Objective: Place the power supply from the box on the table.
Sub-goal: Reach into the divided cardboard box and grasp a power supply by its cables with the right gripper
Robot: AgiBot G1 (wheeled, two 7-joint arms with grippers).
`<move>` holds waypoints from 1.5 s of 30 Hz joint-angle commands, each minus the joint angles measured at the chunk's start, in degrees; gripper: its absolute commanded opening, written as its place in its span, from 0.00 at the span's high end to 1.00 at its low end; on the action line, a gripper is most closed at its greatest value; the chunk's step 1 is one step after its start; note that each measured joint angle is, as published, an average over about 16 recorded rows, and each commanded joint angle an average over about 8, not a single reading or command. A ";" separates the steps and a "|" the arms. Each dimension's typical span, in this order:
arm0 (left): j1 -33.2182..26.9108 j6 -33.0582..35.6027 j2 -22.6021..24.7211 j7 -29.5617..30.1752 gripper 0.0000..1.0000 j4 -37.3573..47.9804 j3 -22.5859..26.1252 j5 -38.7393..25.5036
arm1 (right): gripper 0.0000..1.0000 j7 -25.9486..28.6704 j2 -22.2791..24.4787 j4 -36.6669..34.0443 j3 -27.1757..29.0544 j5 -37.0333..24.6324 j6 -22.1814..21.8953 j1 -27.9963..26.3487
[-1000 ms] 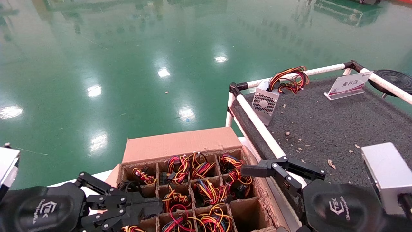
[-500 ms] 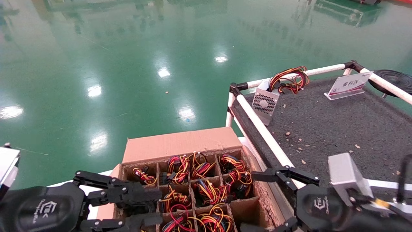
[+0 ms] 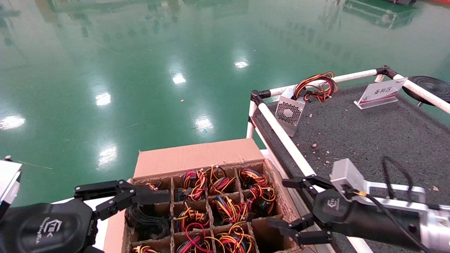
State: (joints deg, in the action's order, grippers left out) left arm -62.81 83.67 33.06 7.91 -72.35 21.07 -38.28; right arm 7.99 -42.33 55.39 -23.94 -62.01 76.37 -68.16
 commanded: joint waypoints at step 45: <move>-0.01 -0.01 -0.01 -0.01 0.00 0.00 0.02 0.01 | 0.35 -47.07 -16.47 -42.16 -11.12 -19.61 10.32 -27.65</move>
State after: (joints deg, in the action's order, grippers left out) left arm -62.81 83.66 33.05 7.90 -72.35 21.09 -38.27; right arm -38.65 -58.80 13.45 -34.95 -81.49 86.06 -95.71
